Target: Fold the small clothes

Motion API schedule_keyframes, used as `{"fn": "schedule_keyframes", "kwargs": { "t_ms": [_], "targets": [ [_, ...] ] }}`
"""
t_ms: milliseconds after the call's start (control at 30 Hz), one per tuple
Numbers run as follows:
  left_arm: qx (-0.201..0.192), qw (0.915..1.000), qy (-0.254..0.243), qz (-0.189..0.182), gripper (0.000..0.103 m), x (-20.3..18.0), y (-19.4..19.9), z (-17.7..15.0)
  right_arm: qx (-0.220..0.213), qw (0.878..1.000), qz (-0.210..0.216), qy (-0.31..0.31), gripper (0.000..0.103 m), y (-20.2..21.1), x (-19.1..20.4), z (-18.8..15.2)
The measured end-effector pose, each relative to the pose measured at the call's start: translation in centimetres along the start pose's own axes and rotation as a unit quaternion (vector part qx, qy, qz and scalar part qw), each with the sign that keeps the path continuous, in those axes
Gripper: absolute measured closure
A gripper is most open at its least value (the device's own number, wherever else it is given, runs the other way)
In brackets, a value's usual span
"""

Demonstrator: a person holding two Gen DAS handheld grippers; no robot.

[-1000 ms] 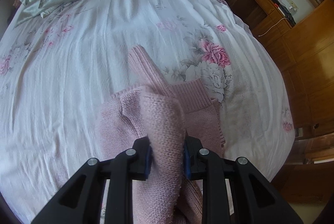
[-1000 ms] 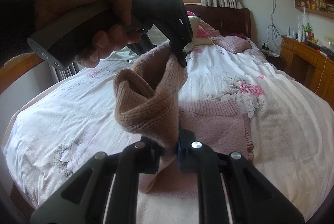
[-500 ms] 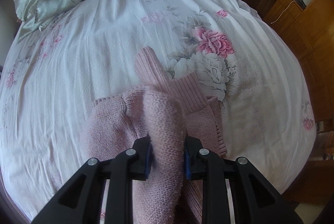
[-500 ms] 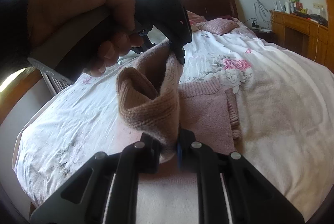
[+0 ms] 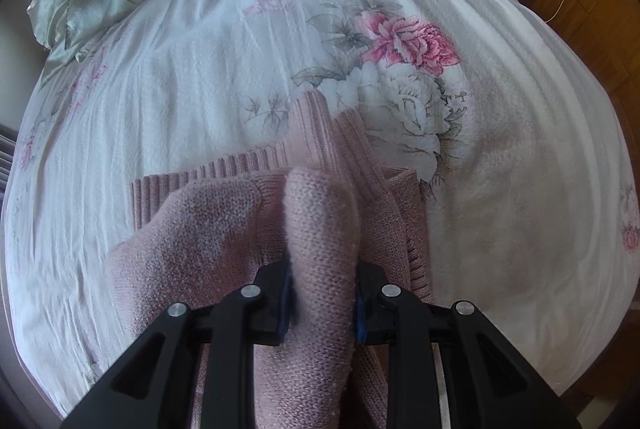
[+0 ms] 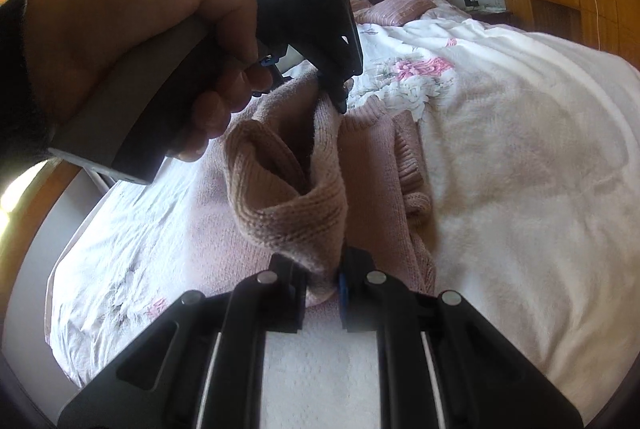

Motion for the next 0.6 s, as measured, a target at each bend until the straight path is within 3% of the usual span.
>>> {"fn": "schedule_keyframes", "kwargs": {
  "t_ms": [100, 167, 200, 267, 300, 333, 433, 500, 600],
  "targets": [
    [-0.006, 1.0, 0.002, 0.0, 0.076, -0.9, -0.7, -0.2, 0.016, 0.999, 0.025, -0.035, 0.092, -0.3, -1.1, -0.7],
    [-0.031, 0.9983, 0.017, -0.047, 0.067, -1.5, -0.1, -0.1, 0.025, 0.998, 0.034, -0.054, 0.092, -0.6, -2.0, -1.2],
    [-0.049, 0.9944, 0.026, -0.09, 0.065, -1.7, 0.6, -0.1, 0.03, 0.997, 0.037, -0.058, 0.09, -0.8, -2.4, -1.6],
    [-0.093, 0.9827, 0.046, -0.153, 0.055, -1.3, 2.9, 0.0, 0.038, 0.995, 0.062, -0.07, 0.081, -1.0, -3.0, -2.1],
    [-0.117, 0.9778, 0.052, -0.166, 0.049, -0.7, 4.2, -0.1, 0.043, 0.992, 0.08, -0.083, 0.071, -1.0, -3.4, -2.2],
    [-0.138, 0.973, 0.054, -0.177, 0.048, 0.1, 5.5, -0.5, 0.047, 0.991, 0.09, -0.09, 0.052, -1.1, -3.8, -2.2],
    [-0.173, 0.9639, 0.048, -0.197, 0.043, 2.9, 8.8, -2.8, 0.068, 0.982, 0.142, -0.101, 0.036, -1.3, -4.3, -1.2],
    [-0.185, 0.9616, 0.037, -0.2, 0.041, 4.9, 10.2, -5.2, 0.107, 0.968, 0.188, -0.124, 0.025, -2.3, -4.4, -0.7],
    [-0.176, 0.9621, 0.03, -0.206, 0.039, 7.4, 10.3, -8.7, 0.152, 0.952, 0.211, -0.16, 0.027, -3.8, -4.8, -0.1]
  ]
}}
Point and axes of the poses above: each gripper's, at about its wrist camera, not at the fingertips, and y roughly against the way its jaws point, x to its left, z to its top, the point moved 7 cm from there along -y, roughly the way its jaws point, and after that the axes turned 1 degree about -x, right-handed, at the moved point
